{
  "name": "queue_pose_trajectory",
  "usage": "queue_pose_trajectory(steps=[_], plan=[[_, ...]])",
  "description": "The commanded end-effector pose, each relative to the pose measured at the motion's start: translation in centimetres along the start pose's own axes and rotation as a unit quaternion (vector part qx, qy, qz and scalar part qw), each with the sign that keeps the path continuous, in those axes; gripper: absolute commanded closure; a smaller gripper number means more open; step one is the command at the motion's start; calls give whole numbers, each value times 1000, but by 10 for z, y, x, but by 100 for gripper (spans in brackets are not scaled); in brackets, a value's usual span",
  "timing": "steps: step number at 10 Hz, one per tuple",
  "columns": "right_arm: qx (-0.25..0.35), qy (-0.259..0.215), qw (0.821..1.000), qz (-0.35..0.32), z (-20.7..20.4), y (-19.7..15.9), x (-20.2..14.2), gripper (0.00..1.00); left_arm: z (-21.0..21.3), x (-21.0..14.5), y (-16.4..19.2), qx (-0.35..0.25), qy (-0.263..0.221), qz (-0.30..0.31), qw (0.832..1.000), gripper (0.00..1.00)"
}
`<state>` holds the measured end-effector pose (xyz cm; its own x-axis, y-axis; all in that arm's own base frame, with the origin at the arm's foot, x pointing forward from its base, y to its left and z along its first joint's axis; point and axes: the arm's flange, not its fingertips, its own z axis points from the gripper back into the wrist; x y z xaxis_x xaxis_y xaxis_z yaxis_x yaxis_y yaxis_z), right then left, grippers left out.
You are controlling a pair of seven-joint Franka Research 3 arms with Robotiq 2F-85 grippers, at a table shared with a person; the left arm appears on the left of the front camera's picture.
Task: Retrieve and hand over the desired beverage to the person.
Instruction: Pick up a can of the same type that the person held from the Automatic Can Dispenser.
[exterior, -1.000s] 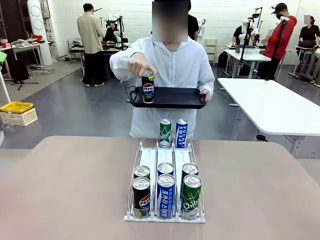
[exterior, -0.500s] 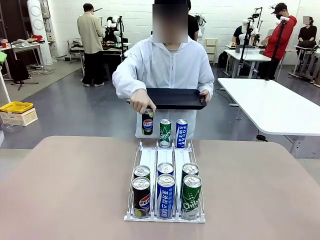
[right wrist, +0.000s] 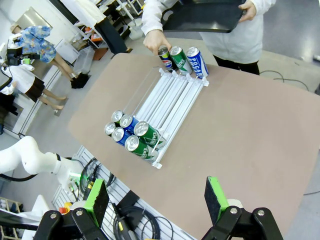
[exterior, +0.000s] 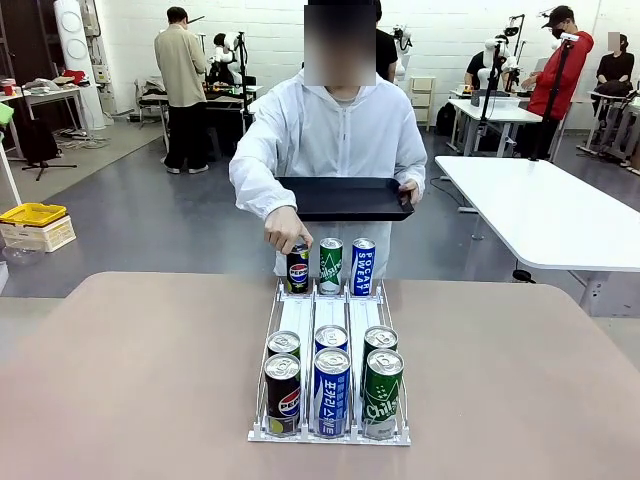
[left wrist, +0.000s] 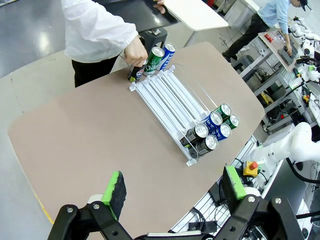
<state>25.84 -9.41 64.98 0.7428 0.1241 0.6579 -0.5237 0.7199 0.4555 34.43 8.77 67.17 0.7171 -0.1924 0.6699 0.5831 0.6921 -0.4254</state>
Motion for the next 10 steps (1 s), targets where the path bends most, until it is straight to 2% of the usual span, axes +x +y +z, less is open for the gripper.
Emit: queue_pose_trajectory(steps=[1, 10], plan=[[7, -1, 1000, 5, -1, 0, 2, 0, 1, 1, 0, -8, -5, -7, 1000, 0], [7, -1, 1000, 5, -1, 0, 2, 0, 1, 1, 0, -8, -5, -7, 1000, 0]])
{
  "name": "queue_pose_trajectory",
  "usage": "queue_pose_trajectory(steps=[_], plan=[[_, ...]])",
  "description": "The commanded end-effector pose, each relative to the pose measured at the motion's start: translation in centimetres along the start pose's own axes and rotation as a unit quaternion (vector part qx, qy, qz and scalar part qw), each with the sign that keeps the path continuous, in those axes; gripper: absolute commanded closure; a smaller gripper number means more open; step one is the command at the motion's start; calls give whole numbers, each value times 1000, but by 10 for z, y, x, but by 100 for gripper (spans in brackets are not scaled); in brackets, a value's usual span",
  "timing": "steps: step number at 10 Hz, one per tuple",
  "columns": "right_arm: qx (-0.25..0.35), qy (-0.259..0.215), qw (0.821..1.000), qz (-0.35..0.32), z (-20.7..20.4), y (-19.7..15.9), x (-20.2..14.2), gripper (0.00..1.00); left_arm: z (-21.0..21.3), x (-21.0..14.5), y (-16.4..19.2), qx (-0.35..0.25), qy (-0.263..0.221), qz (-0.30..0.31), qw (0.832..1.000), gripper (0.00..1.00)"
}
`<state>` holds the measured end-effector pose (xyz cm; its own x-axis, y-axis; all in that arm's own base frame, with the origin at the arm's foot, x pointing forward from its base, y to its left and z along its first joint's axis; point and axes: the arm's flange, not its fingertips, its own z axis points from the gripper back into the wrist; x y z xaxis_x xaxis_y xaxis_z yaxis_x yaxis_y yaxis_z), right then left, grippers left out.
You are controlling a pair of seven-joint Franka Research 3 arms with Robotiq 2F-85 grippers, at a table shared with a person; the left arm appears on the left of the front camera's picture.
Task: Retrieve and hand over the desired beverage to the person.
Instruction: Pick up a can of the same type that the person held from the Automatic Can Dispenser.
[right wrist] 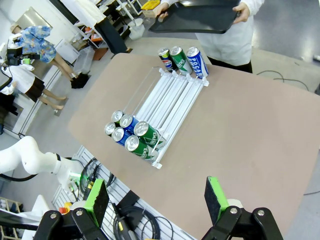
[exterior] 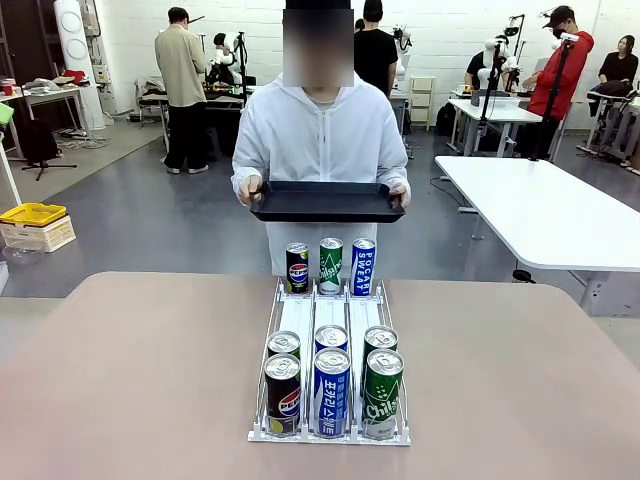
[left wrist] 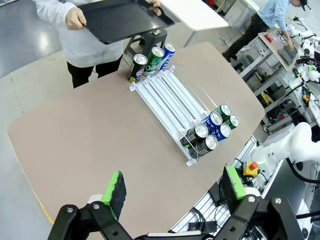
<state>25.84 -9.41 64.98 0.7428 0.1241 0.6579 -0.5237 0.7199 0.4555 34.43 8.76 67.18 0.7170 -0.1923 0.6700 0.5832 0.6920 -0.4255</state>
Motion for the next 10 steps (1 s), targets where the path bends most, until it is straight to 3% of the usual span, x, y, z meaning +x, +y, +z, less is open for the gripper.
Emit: queue_pose_trajectory(steps=[1, 3, 5, 7, 9, 10], plan=[[7, -1, 1000, 5, -1, 0, 2, 0, 0, 0, 0, 0, 0, 0, 1000, 0], [7, -1, 1000, 5, -1, 0, 2, 0, -51, 16, -31, 26, 105, -18, 994, 0], [7, -1, 1000, 5, -1, 0, 2, 0, -140, 17, -85, 71, 224, -70, 969, 0], [7, -1, 1000, 5, -1, 0, 2, 0, -223, 5, -127, 109, 324, -33, 939, 0], [7, -1, 1000, 5, -1, 0, 2, 0, -290, -3, -170, 166, 350, 57, 920, 0], [7, -1, 1000, 5, -1, 0, 2, 0, -309, -7, -190, 201, 336, 86, 916, 0]])
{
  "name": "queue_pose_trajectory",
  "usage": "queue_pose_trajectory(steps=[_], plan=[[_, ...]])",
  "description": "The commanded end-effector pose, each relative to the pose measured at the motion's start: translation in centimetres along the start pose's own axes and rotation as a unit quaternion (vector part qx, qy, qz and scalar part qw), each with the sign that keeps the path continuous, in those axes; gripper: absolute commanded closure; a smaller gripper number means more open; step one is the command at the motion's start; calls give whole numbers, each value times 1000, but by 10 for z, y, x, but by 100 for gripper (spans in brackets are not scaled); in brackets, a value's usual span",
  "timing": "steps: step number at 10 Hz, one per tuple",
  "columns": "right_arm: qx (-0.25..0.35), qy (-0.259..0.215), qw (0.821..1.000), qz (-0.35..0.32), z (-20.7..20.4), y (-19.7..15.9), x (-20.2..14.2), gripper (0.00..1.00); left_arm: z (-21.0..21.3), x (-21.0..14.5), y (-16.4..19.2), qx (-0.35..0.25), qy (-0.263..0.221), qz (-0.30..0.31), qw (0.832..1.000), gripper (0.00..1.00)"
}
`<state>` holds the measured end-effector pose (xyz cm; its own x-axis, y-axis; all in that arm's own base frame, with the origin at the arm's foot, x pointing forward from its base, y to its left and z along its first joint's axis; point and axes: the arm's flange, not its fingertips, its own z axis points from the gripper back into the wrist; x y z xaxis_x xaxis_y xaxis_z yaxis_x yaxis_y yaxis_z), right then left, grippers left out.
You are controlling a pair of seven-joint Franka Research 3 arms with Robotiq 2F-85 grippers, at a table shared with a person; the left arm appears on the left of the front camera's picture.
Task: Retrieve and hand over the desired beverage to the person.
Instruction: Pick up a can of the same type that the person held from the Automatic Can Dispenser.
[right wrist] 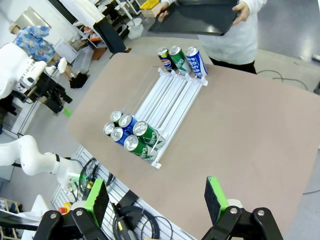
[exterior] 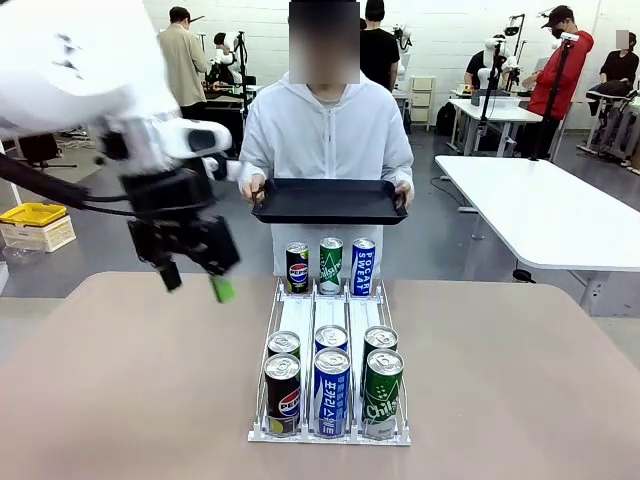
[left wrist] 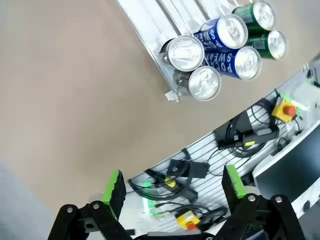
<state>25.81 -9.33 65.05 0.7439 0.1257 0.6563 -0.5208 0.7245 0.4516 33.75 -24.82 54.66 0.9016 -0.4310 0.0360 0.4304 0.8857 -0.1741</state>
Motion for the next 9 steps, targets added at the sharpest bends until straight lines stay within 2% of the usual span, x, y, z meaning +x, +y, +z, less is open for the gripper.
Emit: queue_pose_trajectory(steps=[1, 3, 4, 9], plan=[[11, -3, 1000, 5, -1, -1, 1, 0, 2, 17, -21, 27, -23, 80, 996, 0], [11, -3, 1000, 5, -1, -1, 1, 0, -20, 24, -28, 54, -43, 112, 991, 0], [11, -3, 1000, 5, -1, -1, 1, 0, -10, 13, -28, 16, -20, 76, 997, 0], [11, -3, 1000, 5, -1, -1, 1, 0, -10, 13, -28, 16, -20, 76, 997, 0]])
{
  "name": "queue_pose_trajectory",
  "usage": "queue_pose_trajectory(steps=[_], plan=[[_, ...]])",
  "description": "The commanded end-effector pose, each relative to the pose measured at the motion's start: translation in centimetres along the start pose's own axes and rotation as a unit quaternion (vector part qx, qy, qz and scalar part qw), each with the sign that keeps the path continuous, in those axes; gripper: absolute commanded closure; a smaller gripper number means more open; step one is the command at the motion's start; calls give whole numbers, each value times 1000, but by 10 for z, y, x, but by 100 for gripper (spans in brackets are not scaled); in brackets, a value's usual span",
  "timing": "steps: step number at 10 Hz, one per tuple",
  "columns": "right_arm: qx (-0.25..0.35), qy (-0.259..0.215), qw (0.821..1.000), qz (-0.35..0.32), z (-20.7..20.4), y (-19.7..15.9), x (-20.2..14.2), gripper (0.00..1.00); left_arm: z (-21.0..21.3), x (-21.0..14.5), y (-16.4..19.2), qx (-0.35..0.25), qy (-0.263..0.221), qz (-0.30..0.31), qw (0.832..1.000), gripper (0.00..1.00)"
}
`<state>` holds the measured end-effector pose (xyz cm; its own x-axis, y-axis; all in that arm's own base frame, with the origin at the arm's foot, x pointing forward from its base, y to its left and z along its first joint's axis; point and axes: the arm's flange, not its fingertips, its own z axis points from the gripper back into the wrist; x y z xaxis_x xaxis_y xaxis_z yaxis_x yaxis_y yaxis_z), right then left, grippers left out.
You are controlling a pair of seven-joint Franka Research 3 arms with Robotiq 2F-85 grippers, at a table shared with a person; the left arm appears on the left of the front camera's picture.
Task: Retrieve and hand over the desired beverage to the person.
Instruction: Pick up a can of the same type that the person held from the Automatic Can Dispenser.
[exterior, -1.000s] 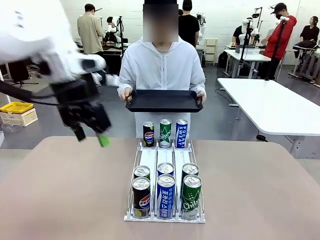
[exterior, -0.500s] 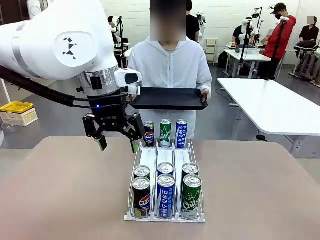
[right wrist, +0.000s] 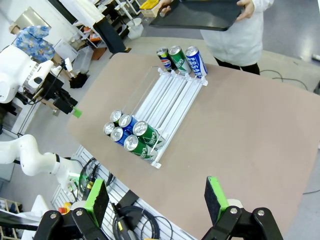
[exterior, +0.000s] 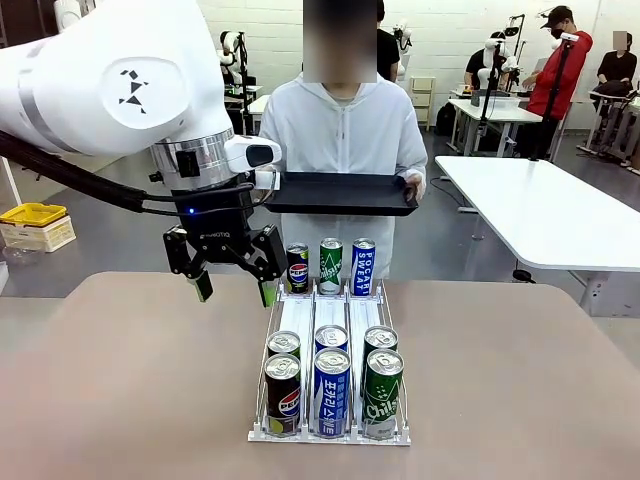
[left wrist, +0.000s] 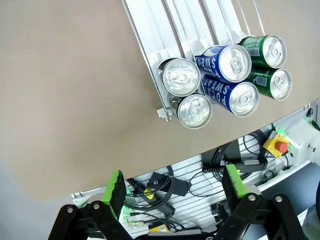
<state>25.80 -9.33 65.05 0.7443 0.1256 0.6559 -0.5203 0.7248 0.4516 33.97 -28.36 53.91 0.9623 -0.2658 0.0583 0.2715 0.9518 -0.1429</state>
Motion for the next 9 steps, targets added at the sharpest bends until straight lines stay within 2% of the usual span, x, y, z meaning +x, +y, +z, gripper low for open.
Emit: queue_pose_trajectory(steps=[1, 5, 8, 9], plan=[[11, -3, 1000, 5, -1, -1, 2, 0, 3, -3, 2, -3, 5, -9, 1000, 0], [11, -3, 1000, 5, -1, -1, 2, 0, 0, 0, 0, 0, 0, 0, 1000, 0], [11, -3, 1000, 5, -1, -1, 2, 0, -19, -10, -39, 79, -39, 80, 993, 0], [11, -3, 1000, 5, -1, -1, 2, 0, -27, -10, -46, 87, -32, 102, 990, 0]])
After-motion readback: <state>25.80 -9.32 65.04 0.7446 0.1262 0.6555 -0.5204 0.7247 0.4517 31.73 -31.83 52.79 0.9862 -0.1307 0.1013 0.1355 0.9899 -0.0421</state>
